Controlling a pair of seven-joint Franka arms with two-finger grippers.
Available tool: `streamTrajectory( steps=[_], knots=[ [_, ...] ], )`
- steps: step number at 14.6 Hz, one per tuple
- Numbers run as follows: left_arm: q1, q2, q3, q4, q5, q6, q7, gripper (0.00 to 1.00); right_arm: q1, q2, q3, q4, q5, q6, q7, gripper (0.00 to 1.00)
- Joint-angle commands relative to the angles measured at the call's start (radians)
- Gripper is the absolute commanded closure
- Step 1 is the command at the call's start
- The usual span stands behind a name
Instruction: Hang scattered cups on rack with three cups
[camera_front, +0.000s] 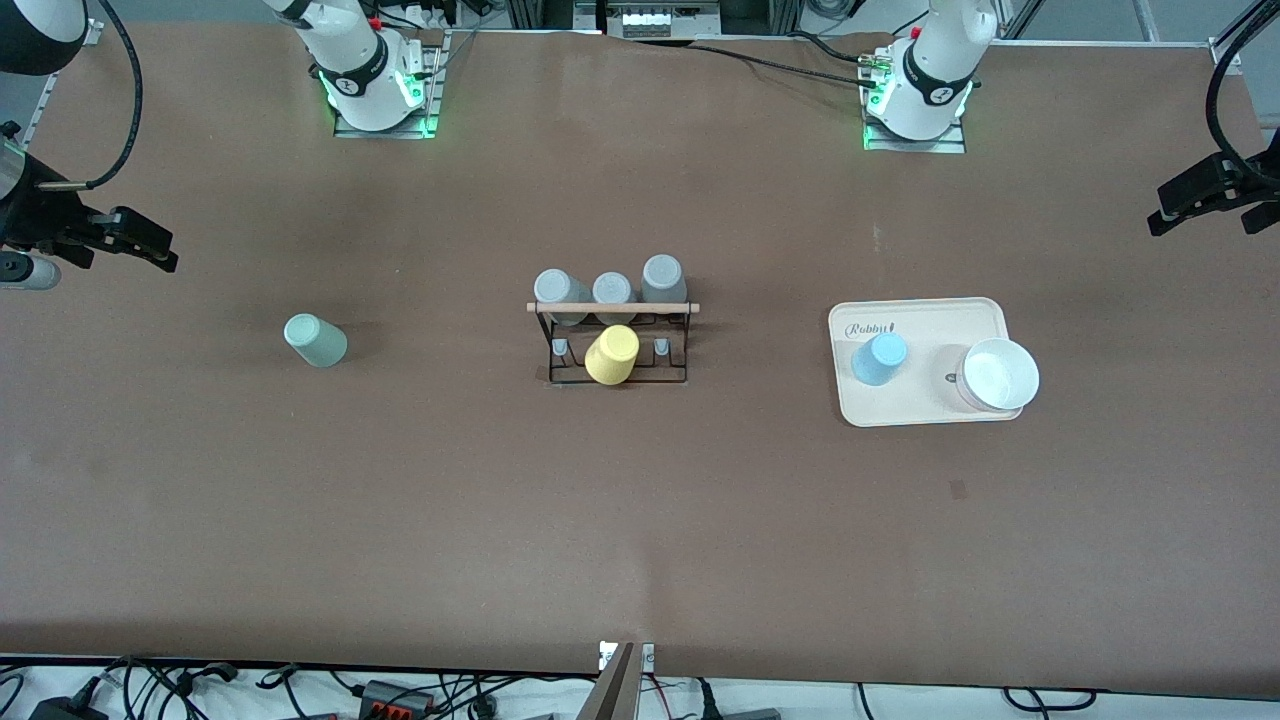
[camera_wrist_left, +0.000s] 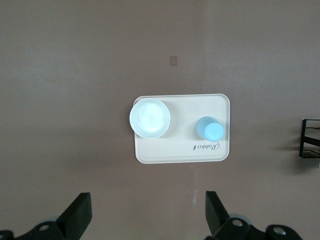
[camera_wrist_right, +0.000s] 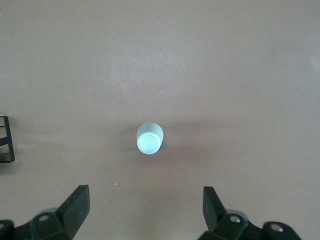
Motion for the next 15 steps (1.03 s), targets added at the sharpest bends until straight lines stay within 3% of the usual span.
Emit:
streamTrajectory(
  steps=[1, 6, 10, 12, 15],
  knots=[
    [0.007, -0.006, -0.007, -0.001, 0.009, -0.009, 0.021, 0.0, -0.014, -0.016, 0.01, 0.002, 0.018, -0.017, -0.021, 0.0],
    [0.013, 0.002, -0.007, -0.003, 0.006, -0.006, 0.021, 0.0, -0.014, -0.017, 0.01, 0.005, 0.018, -0.017, -0.019, 0.0],
    [-0.005, 0.092, -0.026, -0.013, -0.03, -0.007, 0.004, 0.0, -0.014, -0.017, 0.01, 0.003, 0.018, -0.017, -0.019, 0.0],
    [-0.005, 0.112, -0.061, -0.076, -0.047, 0.031, -0.012, 0.0, -0.014, -0.017, 0.01, 0.005, 0.018, -0.016, -0.019, 0.0],
    [-0.004, 0.117, -0.119, -0.234, -0.047, 0.231, -0.155, 0.0, -0.014, -0.013, 0.01, 0.003, 0.018, -0.016, -0.019, 0.0]
  ],
)
